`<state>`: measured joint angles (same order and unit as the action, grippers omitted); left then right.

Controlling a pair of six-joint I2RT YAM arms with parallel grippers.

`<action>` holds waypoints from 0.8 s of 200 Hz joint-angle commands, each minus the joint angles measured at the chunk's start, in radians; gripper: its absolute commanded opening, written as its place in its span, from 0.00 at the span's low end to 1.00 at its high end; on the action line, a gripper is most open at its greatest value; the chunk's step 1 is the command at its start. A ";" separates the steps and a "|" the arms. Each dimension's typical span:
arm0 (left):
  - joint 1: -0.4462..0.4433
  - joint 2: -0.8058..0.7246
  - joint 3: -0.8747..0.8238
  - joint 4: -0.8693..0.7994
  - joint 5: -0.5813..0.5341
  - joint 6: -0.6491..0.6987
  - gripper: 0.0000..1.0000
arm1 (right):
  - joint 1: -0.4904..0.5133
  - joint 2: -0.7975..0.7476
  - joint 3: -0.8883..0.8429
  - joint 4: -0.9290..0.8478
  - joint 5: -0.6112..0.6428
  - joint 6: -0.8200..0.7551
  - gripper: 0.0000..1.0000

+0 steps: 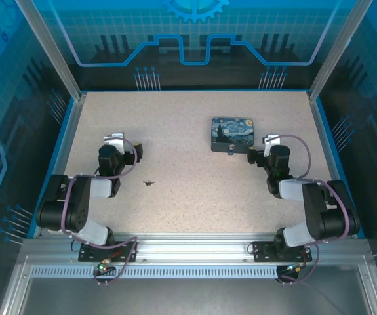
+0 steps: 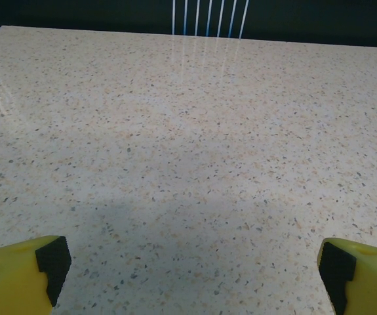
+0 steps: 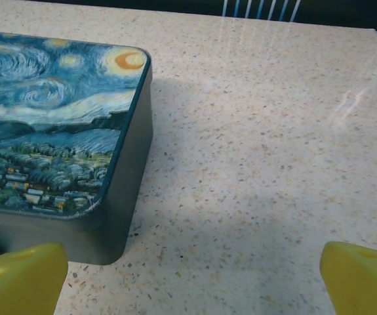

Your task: Unlock the padlock with the key

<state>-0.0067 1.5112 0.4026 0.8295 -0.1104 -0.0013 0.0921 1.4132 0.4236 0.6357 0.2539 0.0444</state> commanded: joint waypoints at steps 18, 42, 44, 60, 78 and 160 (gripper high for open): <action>-0.004 -0.179 0.052 -0.217 -0.083 -0.036 0.99 | -0.004 -0.206 0.161 -0.437 0.079 0.157 1.00; -0.005 -0.275 0.131 -0.447 -0.103 -0.165 0.99 | -0.013 -0.267 0.202 -0.610 0.188 0.333 1.00; -0.005 -0.282 0.140 -0.470 -0.105 -0.184 0.99 | -0.019 -0.275 0.210 -0.636 0.194 0.359 1.00; -0.011 -0.308 0.250 -0.727 -0.096 -0.324 0.99 | -0.088 -0.313 0.236 -0.721 0.041 0.446 1.00; -0.042 -0.303 0.350 -0.964 -0.082 -0.445 0.99 | -0.089 -0.347 0.246 -0.739 -0.157 0.451 1.00; -0.182 -0.436 0.320 -1.324 -0.074 -0.844 0.99 | 0.488 -0.008 0.554 -0.912 -0.423 0.377 0.81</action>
<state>-0.1753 1.1282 0.7433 -0.3614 -0.1864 -0.7013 0.4553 1.2892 0.9035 -0.2157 -0.0715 0.4278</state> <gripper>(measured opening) 0.989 0.842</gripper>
